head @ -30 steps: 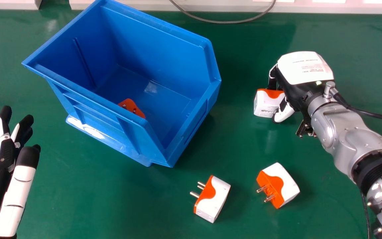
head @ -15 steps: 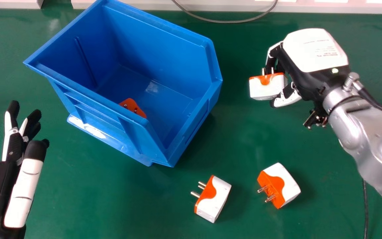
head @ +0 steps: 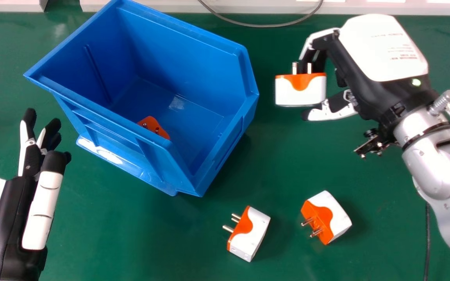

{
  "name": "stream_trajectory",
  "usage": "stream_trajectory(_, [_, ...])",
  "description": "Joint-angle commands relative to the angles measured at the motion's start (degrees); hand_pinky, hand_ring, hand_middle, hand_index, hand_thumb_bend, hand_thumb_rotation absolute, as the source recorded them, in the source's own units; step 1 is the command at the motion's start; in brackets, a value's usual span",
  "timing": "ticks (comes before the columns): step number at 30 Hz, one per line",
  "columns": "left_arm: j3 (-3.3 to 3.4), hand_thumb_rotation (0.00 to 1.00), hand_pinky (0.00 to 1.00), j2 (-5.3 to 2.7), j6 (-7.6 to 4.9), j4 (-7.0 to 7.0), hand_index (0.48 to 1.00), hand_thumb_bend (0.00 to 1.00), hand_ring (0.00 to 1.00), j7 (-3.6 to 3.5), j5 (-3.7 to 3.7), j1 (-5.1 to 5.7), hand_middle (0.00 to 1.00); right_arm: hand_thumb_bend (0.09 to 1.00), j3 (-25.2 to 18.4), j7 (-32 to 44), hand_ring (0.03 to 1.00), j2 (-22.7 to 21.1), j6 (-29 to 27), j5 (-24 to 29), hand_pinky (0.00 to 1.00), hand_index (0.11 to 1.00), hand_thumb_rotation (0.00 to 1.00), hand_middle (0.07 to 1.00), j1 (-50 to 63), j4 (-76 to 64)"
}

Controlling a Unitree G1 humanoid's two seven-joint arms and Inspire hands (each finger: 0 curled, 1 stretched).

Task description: Pick all objects and put in blue box

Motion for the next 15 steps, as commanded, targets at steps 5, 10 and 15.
stream_trajectory(5, [-0.52, 0.99, 0.93, -0.07, 0.69, -1.12, 0.993, 0.68, 0.99, 0.76, 0.2, -0.37, 0.99, 0.513, 1.6, 1.0, 0.103, 4.6, -1.6, -0.3, 0.06, 0.485, 0.0, 0.449, -2.5, -2.2])
stream_trajectory(10, [-0.76, 0.98, 0.93, -0.2, 1.3, -1.38, 0.991, 0.68, 0.99, 0.87, -0.13, -0.68, 0.99, 0.513, 4.4, 1.1, 0.1, 8.7, -3.0, -0.6, 0.06, 0.484, 0.0, 0.445, -5.9, 0.6])
stream_trajectory(15, [-1.03, 0.97, 0.94, -0.48, 2.35, -2.99, 0.99, 0.67, 0.99, 1.08, 0.02, -0.04, 0.99, 0.512, 7.2, 1.5, 0.101, 12.4, -2.8, -2.4, 0.06, 0.482, 0.0, 0.432, -9.9, 4.3])
